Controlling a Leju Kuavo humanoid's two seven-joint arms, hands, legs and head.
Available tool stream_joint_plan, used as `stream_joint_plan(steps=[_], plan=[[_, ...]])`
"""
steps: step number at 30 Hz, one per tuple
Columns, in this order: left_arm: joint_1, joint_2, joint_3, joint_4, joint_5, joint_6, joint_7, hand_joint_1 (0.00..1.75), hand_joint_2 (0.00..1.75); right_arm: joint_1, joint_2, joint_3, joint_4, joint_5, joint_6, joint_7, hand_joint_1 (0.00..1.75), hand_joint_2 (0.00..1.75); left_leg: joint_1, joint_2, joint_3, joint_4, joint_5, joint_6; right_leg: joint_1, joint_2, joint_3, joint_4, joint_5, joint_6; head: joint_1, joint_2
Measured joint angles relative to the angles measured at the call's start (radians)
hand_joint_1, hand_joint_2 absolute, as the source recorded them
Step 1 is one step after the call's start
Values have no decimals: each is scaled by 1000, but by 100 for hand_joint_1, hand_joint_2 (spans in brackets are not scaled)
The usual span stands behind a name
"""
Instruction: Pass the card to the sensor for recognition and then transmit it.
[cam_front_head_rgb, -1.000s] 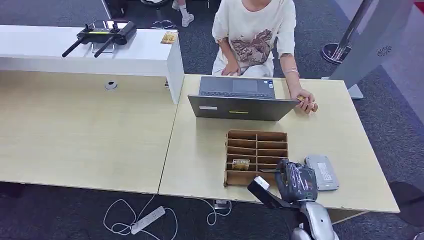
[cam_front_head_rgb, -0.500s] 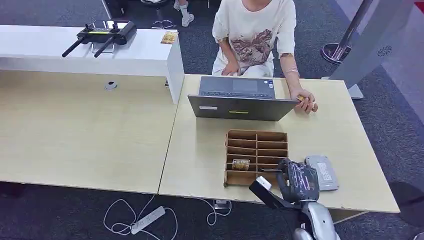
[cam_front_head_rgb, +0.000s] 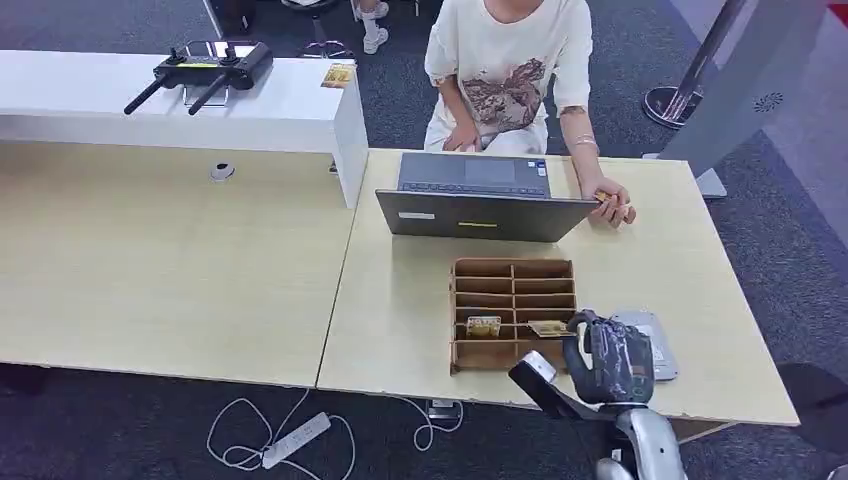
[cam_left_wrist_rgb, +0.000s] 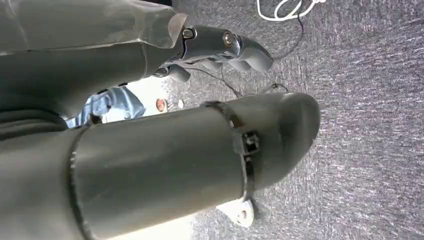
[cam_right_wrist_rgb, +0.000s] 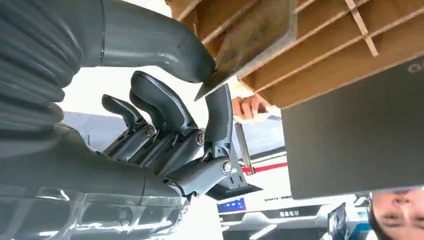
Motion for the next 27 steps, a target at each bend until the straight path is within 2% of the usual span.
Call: stream_joint_plan(steps=[18,27], plan=[[-7,0,-23,0,0,-12,0,0,0,1,25,-7,-37,19,-29,-25,175,175,0,0,0,0,0,0,0,0,0,0,0,0,0,0],[-10,0,-29,0,0,-20,0,0,0,-7,42,-7,-63,35,-79,-48,175,175,0,0,-1,0,0,0,0,0,0,0,0,0,0,0]])
